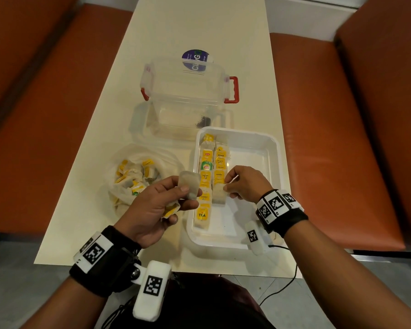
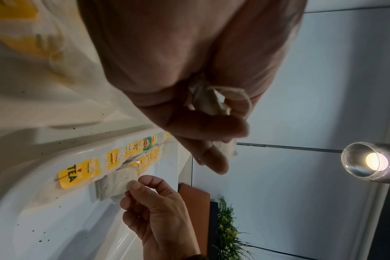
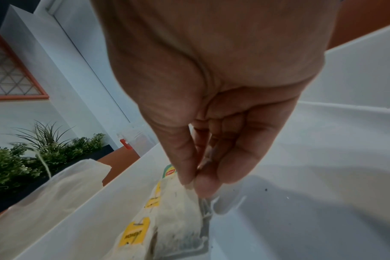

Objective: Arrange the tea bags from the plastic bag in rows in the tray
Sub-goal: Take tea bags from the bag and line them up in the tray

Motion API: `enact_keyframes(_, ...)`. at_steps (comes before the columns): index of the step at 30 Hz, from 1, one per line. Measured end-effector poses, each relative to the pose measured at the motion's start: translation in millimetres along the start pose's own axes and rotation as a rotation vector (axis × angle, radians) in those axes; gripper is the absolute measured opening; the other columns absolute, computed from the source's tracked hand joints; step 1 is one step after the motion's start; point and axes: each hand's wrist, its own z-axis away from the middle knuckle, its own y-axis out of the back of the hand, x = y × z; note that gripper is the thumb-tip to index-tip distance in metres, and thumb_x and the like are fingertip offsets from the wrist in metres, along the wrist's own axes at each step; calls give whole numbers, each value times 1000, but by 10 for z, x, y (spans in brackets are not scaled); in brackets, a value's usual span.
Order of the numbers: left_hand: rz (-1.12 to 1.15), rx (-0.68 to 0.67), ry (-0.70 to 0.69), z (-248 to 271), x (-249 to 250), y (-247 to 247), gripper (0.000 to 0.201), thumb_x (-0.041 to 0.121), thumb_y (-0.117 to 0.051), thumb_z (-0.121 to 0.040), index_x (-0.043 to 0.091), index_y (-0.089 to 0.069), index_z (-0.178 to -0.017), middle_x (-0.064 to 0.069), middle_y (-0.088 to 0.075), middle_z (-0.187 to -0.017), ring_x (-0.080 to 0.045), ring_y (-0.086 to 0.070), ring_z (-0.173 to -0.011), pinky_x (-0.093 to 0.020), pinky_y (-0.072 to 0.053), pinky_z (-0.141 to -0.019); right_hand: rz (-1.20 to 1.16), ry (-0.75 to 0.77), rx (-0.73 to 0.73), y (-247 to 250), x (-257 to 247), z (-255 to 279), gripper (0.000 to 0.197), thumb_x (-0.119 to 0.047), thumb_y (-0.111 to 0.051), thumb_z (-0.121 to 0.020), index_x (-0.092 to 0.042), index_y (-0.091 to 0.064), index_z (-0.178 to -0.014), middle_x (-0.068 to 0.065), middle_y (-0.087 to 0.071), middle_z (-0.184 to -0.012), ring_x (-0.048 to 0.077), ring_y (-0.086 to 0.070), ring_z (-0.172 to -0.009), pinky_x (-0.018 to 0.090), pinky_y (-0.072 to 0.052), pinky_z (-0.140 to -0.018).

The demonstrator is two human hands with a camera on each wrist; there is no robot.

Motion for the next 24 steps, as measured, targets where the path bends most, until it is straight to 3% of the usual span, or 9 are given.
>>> enact_keyframes(5, -6, 4, 11, -6, -1, -15, 38, 20, -67, -78, 10, -68, -114, -11, -74, -113, -12, -73, -85, -13, -32, -40, -13, 13, 16, -8, 11, 0, 12, -20, -74, -84, -24, -63, -86, -2, -73, -66, 12, -65, -63, 40, -60, -78)
enact_keyframes(9, -10, 19, 17, -11, -22, -18, 33, 20, -67, -78, 9, -66, -110, -12, -75, -111, -11, -72, -80, -12, -31, -38, -16, 36, 38, -14, 7, 4, 13, -21, -75, -83, -25, -63, -85, -3, -74, -67, 13, -71, -70, 42, -61, -80)
enact_keyframes(16, -18, 19, 16, -9, -41, -18, 29, 25, -66, -80, 14, -63, -107, -12, -75, -108, -12, -71, -71, -13, -29, -34, 13, 53, 63, -9, 7, 31, 13, -21, -74, -83, -25, -62, -85, -4, -72, -66, 10, -66, -64, 43, -60, -78)
enact_keyframes(20, -37, 49, 42, -34, -73, -23, 9, 20, -61, -93, 17, -65, -101, -11, -75, -108, -12, -71, -72, -14, -30, -35, -5, 48, 57, -10, 11, 48, 12, -22, -74, -84, -26, -62, -86, -3, -73, -69, 12, -70, -69, 44, -60, -79)
enact_keyframes(24, -16, 41, 77, -49, -90, -27, 9, 19, -58, -97, 16, -65, -102, -13, -75, -106, -15, -71, -74, -13, -33, -36, -25, 60, 67, -12, 14, 81, 9, -26, -71, -87, -26, -62, -88, -5, -73, -75, 10, -71, -72, 43, -60, -81)
